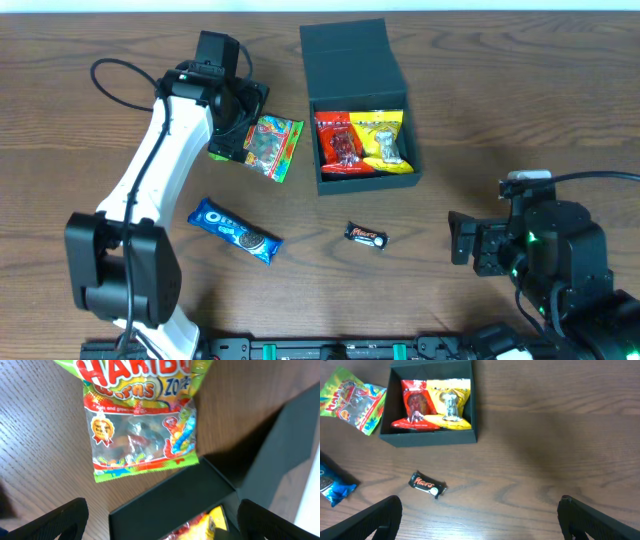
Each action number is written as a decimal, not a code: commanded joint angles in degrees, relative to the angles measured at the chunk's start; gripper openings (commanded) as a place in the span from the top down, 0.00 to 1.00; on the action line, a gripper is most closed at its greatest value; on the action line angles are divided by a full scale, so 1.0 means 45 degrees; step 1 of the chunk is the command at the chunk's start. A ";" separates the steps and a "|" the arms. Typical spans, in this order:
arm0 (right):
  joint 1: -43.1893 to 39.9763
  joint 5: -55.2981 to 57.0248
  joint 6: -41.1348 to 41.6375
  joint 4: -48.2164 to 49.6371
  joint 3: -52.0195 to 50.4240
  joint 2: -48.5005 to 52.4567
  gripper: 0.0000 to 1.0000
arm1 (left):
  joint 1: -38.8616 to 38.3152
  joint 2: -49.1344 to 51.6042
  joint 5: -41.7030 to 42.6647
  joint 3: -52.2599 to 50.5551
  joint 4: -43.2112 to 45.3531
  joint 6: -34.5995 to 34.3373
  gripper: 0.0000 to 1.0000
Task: Pack container
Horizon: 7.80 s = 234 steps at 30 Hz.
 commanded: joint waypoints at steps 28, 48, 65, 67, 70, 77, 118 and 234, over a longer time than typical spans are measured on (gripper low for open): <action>0.0049 0.0136 0.0131 -0.0010 0.0029 -0.0010 0.01 | -0.0151 0.3220 -0.1389 0.0233 0.0962 -0.0083 0.04; 0.0049 0.0136 0.0131 -0.0010 0.0029 -0.0010 0.01 | -0.0384 0.3585 -0.1870 0.0233 0.0573 -0.0087 0.00; 0.0049 0.0136 0.0131 -0.0010 0.0029 -0.0010 0.01 | -0.0714 0.3711 -0.2404 0.0223 0.0578 -0.0049 0.00; 0.0049 0.0136 0.0131 -0.0010 0.0029 -0.0010 0.01 | -0.0743 0.3755 -0.2404 0.0223 0.0534 -0.0049 0.00; 0.0049 0.0136 0.0131 -0.0010 0.0029 -0.0010 0.01 | -0.0782 0.3755 -0.2429 0.0223 0.0539 -0.0053 0.00; 0.0049 0.0136 0.0131 -0.0010 0.0029 -0.0010 0.01 | -0.0792 0.3755 -0.2433 0.0223 0.0534 -0.0049 0.18; 0.0049 0.0136 0.0131 -0.0010 0.0029 -0.0010 0.01 | -0.0792 0.1593 -0.4381 0.0763 -0.1375 0.2608 0.94; 0.0049 0.0136 0.0131 -0.0010 0.0029 -0.0010 0.01 | -0.1545 0.0442 -0.1647 0.4551 -0.3891 1.0316 0.94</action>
